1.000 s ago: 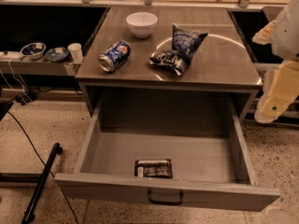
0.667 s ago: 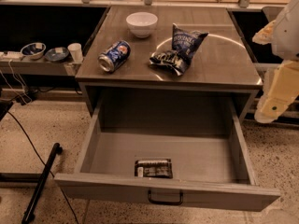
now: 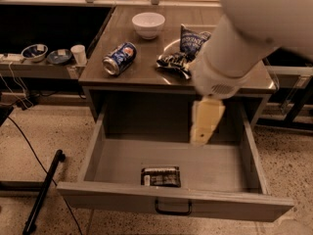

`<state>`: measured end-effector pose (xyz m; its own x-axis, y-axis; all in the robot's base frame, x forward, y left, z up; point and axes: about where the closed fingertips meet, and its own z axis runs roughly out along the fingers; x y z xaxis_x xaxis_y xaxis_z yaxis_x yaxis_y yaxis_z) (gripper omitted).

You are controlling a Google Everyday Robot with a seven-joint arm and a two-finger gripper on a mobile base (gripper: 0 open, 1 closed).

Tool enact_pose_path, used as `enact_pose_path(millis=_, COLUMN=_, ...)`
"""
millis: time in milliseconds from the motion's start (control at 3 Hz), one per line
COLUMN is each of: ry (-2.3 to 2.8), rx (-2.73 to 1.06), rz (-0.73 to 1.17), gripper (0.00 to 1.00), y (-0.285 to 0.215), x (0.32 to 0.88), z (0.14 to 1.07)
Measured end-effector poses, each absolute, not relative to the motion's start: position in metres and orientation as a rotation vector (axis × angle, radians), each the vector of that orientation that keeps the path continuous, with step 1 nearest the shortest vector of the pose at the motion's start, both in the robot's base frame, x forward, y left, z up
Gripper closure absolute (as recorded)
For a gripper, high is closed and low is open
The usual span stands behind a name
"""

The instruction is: Pick rxbar chocolate from top drawer and place on counter

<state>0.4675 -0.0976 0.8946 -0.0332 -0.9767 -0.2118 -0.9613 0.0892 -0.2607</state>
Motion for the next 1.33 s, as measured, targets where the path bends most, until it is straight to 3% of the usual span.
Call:
enact_pose_path(millis=333, ry=1.937, rx=-2.016, rz=0.052, gripper=0.00, y=-0.052, x=0.468, z=0.839)
enact_pose_path(millis=667, ry=1.927, rx=-2.019, rz=0.046, gripper=0.00, y=-0.051, x=0.468, z=0.839)
enact_pose_path(millis=1333, ry=2.010, rx=-2.069, rz=0.278, gripper=0.00, y=-0.037, x=0.495, z=0.705)
